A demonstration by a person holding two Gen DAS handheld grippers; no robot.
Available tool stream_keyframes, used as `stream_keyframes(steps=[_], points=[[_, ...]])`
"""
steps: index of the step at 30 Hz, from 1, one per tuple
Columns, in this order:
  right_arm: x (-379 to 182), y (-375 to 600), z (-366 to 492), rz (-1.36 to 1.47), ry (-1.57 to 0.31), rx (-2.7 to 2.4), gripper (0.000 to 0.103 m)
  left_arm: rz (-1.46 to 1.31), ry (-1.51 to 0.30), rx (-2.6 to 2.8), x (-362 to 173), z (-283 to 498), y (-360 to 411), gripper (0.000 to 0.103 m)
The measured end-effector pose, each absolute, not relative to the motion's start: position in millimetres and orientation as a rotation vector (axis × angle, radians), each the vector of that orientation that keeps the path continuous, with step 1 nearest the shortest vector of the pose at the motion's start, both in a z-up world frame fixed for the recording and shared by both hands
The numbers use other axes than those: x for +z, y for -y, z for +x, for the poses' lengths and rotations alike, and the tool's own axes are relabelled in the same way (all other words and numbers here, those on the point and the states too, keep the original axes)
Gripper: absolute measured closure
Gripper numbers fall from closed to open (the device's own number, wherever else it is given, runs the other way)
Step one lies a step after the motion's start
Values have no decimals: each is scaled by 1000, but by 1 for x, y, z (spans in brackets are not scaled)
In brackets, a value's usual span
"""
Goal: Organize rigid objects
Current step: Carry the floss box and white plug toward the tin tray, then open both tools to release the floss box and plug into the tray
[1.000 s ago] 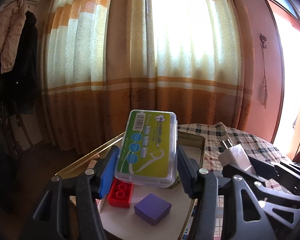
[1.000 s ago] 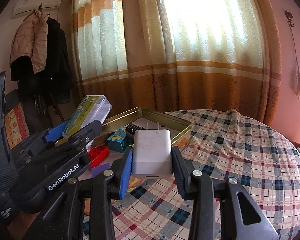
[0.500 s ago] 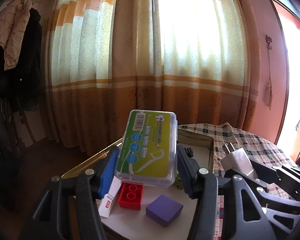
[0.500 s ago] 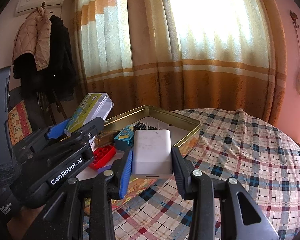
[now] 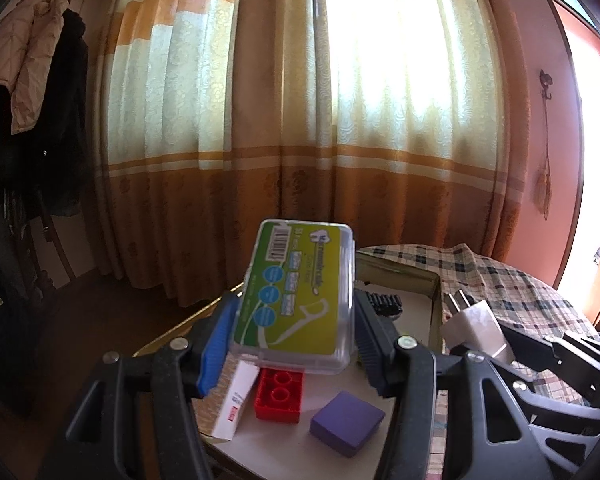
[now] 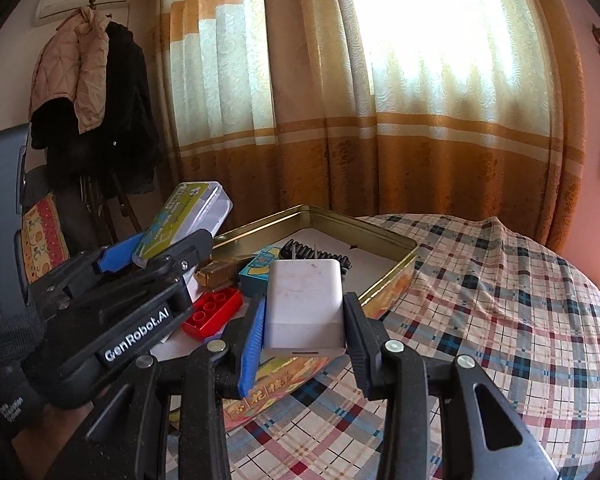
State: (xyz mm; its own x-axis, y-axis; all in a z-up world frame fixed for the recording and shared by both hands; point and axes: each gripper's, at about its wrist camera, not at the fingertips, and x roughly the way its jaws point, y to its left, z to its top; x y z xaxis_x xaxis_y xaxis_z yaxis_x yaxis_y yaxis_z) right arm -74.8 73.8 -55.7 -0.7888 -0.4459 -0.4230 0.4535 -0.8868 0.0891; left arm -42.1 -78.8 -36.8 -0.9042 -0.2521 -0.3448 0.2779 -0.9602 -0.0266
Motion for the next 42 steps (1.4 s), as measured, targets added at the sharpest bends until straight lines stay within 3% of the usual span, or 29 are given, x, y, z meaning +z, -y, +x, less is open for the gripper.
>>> stream_keyframes(steps=[24,42], points=[[-50,-40,-146,852,-5,-2470,62,878,-76,-2770,-34,-83,104,47],[-52,-47,-152,866,49,-2472,59,896,-11,-2769,-36,-83,102,47]])
